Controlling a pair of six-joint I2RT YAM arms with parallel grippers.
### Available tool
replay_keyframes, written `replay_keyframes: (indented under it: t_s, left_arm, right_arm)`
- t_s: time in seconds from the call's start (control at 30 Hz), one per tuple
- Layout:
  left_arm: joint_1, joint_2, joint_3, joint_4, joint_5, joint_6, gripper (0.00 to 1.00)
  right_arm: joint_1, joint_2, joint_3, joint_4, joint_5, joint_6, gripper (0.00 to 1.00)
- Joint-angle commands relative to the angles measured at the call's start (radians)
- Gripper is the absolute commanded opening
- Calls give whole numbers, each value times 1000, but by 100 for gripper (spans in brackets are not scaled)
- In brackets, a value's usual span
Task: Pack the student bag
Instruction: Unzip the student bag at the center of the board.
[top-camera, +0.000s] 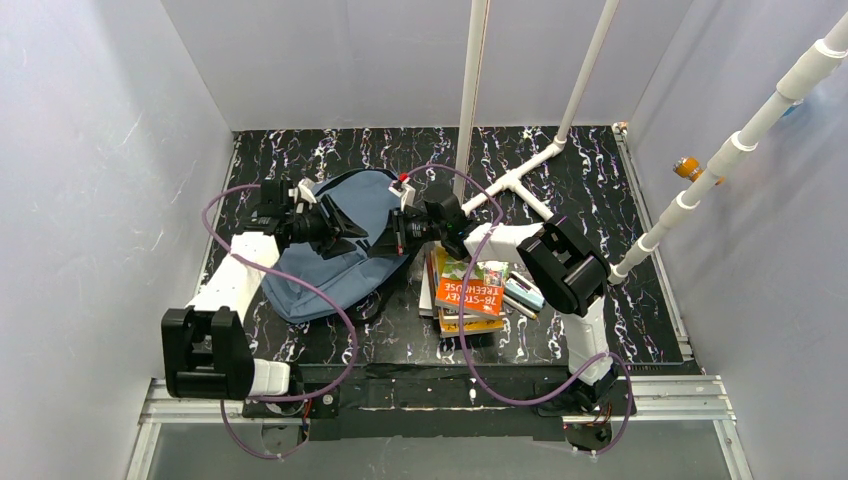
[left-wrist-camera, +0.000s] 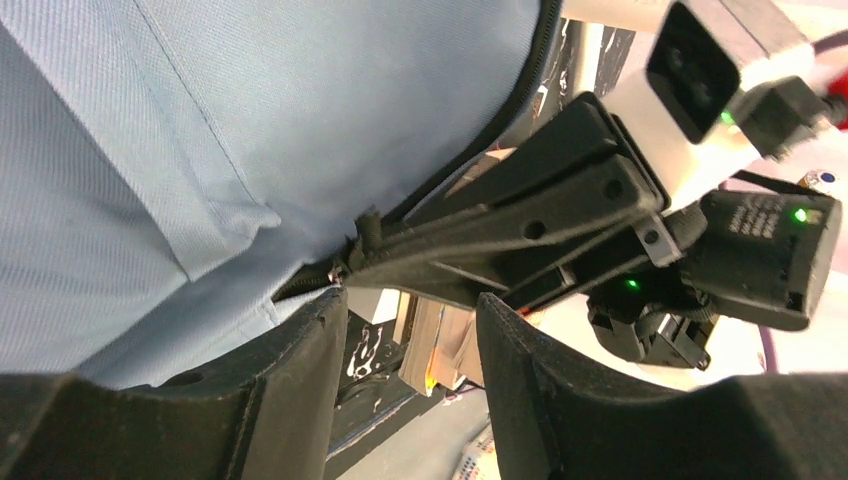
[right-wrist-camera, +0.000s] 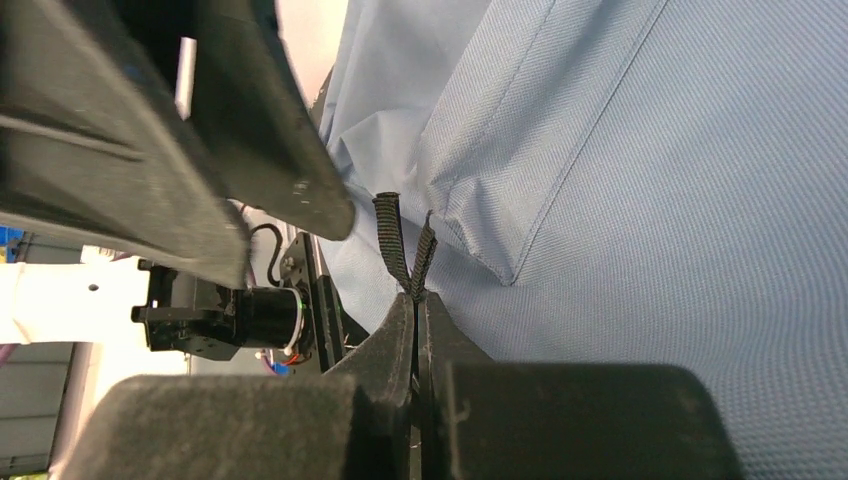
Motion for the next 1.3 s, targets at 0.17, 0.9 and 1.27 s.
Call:
replay_keyframes:
  t_s: [0.17, 0.9, 1.27]
  left_arm:
    - [2, 71, 0, 21, 12, 24, 37]
    - [1, 66, -98, -3, -85, 111, 0]
    - [2, 44, -137, 25, -45, 100, 0]
  right_arm:
    - [9, -54, 11, 101, -28, 27, 4]
    - [9, -63, 56, -68, 63, -58, 36]
    - [37, -42, 149, -383, 159, -354, 47]
